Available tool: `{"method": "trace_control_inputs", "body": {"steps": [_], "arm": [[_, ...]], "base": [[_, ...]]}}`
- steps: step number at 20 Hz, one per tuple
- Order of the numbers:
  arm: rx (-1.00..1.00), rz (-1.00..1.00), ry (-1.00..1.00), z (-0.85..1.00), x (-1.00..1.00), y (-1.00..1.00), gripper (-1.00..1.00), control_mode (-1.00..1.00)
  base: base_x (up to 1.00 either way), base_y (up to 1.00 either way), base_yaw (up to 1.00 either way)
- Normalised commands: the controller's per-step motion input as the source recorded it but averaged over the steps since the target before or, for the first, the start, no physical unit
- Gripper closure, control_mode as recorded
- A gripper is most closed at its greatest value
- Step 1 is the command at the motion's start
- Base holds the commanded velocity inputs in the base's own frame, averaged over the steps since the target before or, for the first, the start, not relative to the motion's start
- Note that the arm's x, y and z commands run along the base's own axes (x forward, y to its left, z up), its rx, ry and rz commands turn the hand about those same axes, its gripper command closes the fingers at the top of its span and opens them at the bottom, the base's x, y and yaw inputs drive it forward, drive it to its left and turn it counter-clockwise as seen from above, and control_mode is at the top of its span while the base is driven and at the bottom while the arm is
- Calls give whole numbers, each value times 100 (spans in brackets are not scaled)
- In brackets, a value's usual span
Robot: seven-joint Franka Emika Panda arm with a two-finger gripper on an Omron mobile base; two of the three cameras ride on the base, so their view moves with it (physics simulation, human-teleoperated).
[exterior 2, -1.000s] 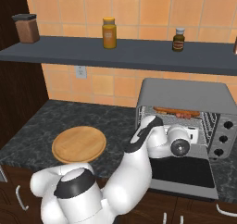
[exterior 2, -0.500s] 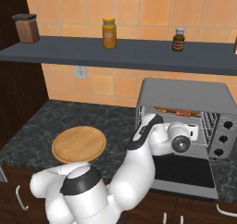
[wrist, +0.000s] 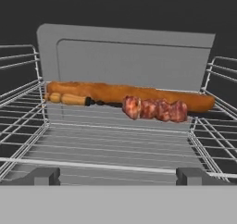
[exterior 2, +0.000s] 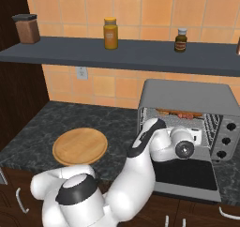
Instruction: Pick up the kebab skewer and baguette bread, and place them inside the toaster oven. Close the toaster oven door and start by setting the timer.
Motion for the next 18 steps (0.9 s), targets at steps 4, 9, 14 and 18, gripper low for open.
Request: {"method": "trace_control_inputs", "body": {"steps": [4, 9, 14, 18], "arm": [[0, 1, 2, 0, -58, -2, -100, -100], [0, 2, 4, 0, -57, -1, -100, -100], [0, 4, 2, 0, -59, -12, -100, -100], [0, 5, 0, 0, -67, -17, -100, -100]], "base": [[0, 0, 0], [0, 0, 0], [0, 0, 0], [0, 0, 0]]}}
